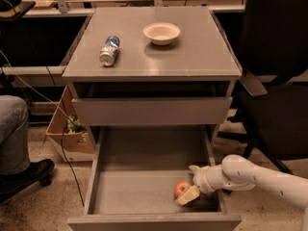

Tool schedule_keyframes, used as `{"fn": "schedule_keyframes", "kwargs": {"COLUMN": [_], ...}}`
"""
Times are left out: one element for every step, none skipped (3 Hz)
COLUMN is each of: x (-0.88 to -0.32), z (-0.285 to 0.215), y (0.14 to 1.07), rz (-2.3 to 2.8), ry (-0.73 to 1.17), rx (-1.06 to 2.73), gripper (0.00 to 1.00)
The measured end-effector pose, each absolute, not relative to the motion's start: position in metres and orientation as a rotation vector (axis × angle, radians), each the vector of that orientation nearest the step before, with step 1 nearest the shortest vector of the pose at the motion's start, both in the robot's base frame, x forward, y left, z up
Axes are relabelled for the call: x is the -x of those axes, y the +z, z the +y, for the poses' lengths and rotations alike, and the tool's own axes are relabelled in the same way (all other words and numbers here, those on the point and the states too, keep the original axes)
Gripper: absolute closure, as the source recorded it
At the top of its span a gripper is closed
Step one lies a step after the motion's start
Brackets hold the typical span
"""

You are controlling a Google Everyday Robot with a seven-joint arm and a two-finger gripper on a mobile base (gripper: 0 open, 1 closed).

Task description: Pick apple from middle drawer and place on counter

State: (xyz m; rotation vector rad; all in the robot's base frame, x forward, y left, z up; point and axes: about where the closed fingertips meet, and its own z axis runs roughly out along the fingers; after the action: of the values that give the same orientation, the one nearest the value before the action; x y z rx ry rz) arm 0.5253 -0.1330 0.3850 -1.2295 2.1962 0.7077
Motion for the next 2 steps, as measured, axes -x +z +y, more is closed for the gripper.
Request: {"fn": "schedule_keyframes", "kwargs": {"x": [-0.5246, -0.5230], "z": [-0.1240, -0.1212], "y": [0.3748, 0.3731], "rz": [2.177, 2.168], "ry": [0.728, 0.736], "rx": [1.192, 1.178], "gripper": [0.26, 0.50]}}
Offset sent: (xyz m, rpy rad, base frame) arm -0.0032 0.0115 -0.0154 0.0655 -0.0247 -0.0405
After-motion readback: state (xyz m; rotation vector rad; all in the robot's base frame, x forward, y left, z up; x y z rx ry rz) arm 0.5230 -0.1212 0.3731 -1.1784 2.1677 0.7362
